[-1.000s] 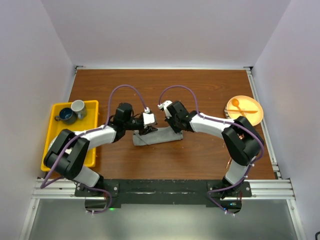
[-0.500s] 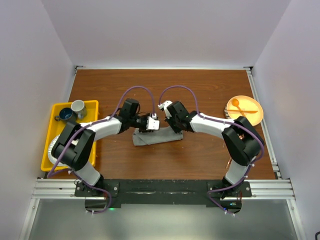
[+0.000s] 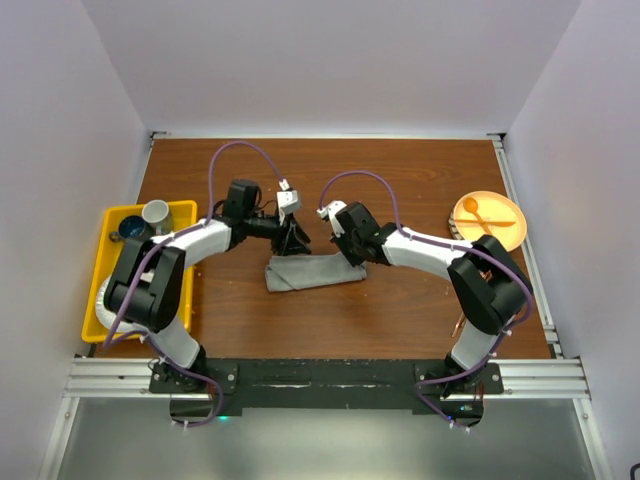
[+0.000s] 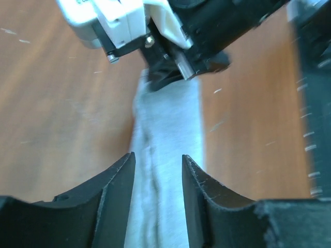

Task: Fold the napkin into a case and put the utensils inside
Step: Grasp the top corner of the smaller rectangle folded napkin from the folded napkin.

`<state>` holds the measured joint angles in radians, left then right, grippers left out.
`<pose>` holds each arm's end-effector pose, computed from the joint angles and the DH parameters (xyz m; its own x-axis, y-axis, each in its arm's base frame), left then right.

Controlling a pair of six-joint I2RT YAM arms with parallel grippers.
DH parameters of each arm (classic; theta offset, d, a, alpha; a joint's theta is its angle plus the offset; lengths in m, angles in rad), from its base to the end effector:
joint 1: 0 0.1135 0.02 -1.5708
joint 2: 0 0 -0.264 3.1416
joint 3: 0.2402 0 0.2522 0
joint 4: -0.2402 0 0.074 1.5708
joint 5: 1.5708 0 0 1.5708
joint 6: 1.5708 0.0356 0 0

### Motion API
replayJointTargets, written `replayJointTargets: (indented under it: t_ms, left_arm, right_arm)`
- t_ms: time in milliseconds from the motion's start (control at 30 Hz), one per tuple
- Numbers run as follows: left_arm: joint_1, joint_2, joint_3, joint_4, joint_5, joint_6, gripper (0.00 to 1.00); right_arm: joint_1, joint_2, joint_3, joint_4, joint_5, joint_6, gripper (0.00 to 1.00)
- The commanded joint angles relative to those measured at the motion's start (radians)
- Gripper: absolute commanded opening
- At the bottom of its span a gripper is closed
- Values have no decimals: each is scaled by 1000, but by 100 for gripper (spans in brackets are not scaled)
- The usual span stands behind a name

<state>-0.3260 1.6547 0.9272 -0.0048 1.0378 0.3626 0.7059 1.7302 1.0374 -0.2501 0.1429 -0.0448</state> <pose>0.3061 -0.1358 0.1969 -0.3192 0.2982 -0.8995 0.9441 0.1823 -0.2746 0.2718 0.2251 0.1755 -0.5894 -0.5606 -0.5817 -0.6054 0.7832 -0.1414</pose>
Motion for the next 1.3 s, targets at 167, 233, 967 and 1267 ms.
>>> replayJointTargets:
  t_ms: [167,233,967,1267]
  left_arm:
    - [-2,238,142,6,148,-341,45]
    - [-4,270,167,-34,140,-341,45]
    - [-53,396,216,-93,68,-355,42]
    - [-70,375,211,-11,64,-433,29]
  right_arm:
    - [0,-47,-11,74,18,-9,0]
    - [-2,-49,-13,75,18,-9,0]
    - [0,-43,-5,78,11,-9,0]
    - [0,-37,0,78,3,-9,0]
